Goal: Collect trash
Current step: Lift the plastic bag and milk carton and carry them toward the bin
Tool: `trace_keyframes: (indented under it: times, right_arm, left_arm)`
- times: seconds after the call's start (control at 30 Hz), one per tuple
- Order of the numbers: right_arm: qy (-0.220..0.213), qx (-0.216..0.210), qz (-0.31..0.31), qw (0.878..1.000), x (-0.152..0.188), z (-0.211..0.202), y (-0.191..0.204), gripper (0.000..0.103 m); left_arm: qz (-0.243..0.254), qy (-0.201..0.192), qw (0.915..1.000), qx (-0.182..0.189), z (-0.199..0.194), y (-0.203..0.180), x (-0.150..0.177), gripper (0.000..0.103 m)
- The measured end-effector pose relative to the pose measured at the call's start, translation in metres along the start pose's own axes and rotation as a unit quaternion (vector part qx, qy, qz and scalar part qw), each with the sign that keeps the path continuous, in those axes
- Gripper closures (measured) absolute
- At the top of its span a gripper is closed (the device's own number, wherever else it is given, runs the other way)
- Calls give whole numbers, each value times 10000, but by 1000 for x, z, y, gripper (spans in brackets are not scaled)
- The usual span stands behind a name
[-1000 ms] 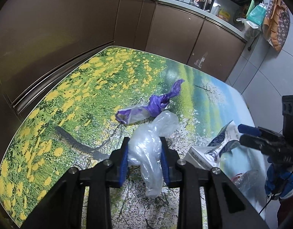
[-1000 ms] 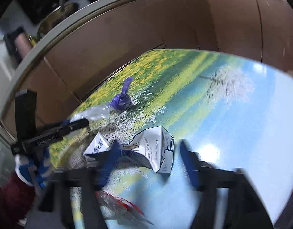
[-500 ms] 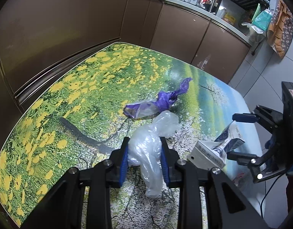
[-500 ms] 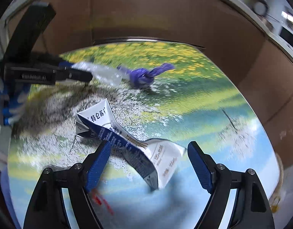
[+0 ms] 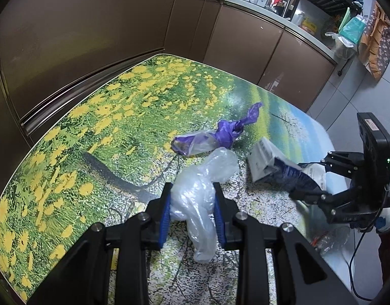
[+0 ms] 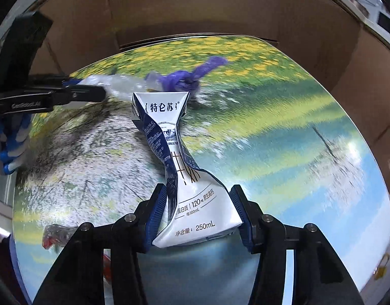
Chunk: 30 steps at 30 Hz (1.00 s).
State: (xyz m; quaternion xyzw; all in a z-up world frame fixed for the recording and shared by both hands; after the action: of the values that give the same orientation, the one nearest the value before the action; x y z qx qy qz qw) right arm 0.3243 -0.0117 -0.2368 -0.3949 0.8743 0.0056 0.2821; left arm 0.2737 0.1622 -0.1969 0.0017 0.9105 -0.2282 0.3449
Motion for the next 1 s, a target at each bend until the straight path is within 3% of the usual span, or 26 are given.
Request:
trace_keyframes:
  times: [0.27,0.5,1.0]
  right_arm:
    - [-30,249,759,9968,30,-19,-29,52]
    - [-330,386,1624,9854,56,-63,-51,52]
    - [-1231,331,2658,9556,86,-169,-37,52]
  left_arm:
    - [51,-90,9999,68,-14,-12,3,75]
    - [179,-212,9995,120,-32,-33,4,75]
    - [537,-549,9966,309,-94,-103,9,75]
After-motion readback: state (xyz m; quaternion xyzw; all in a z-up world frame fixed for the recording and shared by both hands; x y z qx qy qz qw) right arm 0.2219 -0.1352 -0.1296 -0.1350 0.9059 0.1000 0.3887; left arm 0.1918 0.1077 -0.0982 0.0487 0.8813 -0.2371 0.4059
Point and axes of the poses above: each gripper's, at about its wrist camera, not at the fingertips, and z roughly the way its jaws point, y to its left, x to its underside, the point moved 8 cm from there along z, roughly the way its jaws point, and after that the axes turned 14 degrees about x, right-handed, at the moved point
